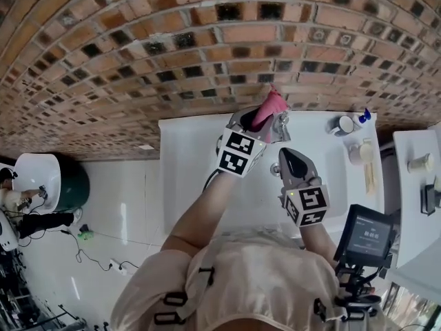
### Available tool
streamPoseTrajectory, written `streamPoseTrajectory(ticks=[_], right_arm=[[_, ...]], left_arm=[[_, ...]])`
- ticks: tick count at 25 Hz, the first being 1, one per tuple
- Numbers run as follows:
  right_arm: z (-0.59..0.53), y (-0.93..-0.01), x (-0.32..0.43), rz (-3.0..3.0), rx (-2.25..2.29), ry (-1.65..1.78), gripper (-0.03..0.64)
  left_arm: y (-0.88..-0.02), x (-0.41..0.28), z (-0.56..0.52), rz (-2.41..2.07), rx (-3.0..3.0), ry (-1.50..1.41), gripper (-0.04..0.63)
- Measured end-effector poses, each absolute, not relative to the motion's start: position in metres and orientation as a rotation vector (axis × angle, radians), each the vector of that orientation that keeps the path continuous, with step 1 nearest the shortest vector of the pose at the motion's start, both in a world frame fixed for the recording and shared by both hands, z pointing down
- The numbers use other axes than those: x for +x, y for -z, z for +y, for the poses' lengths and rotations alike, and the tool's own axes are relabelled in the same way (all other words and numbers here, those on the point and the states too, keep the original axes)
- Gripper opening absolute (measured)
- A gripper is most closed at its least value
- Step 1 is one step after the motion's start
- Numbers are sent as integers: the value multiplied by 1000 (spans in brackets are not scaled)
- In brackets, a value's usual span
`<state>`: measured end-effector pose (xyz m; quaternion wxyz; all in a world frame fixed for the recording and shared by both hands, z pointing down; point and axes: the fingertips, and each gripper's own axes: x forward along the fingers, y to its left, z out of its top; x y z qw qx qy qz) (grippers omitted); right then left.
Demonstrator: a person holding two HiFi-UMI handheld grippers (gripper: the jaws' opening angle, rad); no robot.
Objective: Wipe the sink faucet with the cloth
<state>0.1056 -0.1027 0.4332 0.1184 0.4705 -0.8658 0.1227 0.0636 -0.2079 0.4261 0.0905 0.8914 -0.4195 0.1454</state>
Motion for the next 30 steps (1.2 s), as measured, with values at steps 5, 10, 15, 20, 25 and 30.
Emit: streamPoseTrajectory(ticks=[5, 10, 15, 20, 25, 30], right_arm=[[-101, -442, 116, -2526, 1377, -381, -12], [-102, -446, 113, -2533, 1360, -396, -12], [-101, -450, 104, -2536, 1329, -406, -12], [-99, -452, 102, -2536, 1316, -407, -12], [-99, -447, 107, -2535, 1337, -398, -12], [-97, -443, 104, -2545, 1338, -391, -12]], left_arm=[[-431, 67, -214, -1280, 2670, -469, 110], [-437, 55, -213, -1321, 2604, -447, 112], [-466, 20, -212, -1380, 2461, -451, 112], [-506, 4, -209, -1379, 2368, -537, 112], [-486, 5, -204, -1421, 2408, -509, 110], [-426, 40, -216, -1400, 2623, -494, 110]])
